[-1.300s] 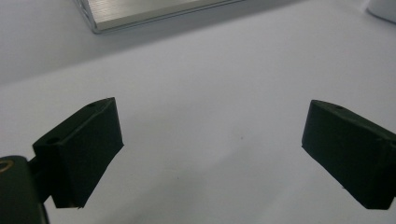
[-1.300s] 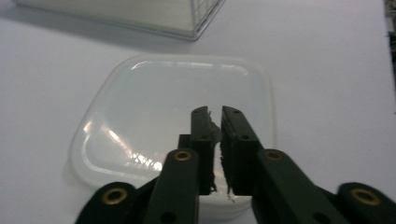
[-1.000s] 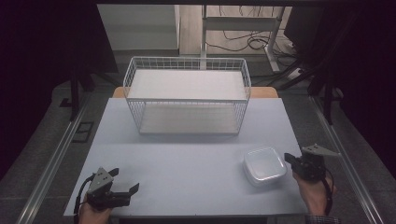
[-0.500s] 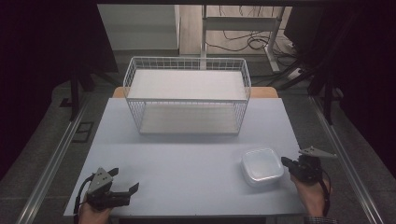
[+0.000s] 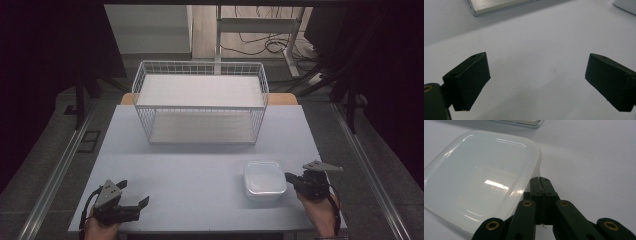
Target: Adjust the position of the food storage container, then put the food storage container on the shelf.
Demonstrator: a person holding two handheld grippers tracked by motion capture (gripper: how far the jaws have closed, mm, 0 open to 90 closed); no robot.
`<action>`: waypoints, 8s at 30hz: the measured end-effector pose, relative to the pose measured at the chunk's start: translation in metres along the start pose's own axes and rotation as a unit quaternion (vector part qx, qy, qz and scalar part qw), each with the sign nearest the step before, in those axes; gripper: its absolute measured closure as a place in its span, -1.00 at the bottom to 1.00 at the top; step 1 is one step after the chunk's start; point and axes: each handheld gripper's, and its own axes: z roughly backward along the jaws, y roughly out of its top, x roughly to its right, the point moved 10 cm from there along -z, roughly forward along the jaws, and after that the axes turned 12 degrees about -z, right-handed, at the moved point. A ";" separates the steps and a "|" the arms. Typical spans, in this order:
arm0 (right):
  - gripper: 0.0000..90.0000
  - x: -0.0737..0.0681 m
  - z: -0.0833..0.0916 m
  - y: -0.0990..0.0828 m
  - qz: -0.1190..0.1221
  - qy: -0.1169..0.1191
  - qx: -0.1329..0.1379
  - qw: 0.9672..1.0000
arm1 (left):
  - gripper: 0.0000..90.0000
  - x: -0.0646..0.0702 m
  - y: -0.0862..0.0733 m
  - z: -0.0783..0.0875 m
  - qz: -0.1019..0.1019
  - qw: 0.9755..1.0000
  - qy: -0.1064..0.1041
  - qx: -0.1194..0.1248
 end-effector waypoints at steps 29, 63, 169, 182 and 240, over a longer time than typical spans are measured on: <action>0.97 -0.122 -0.048 -0.013 0.071 0.098 -0.038 0.992 | -0.88 0.002 0.001 -0.001 -0.004 1.000 -0.003 -0.001; -0.41 -0.126 -0.028 -0.004 0.096 0.129 -0.003 0.987 | -0.74 0.048 0.052 -0.034 -0.018 0.993 -0.117 0.011; 0.68 -0.148 -0.095 0.106 0.020 0.133 0.059 0.989 | 0.78 0.004 0.157 -0.114 0.052 0.987 -0.141 0.053; 0.66 -0.142 -0.127 0.108 0.010 0.111 0.027 0.993 | 0.77 -0.010 0.142 -0.141 0.086 0.986 -0.138 0.035; 0.97 -0.167 -0.096 0.105 0.083 0.133 0.066 0.985 | -0.86 0.008 0.111 -0.066 -0.013 0.994 -0.068 0.083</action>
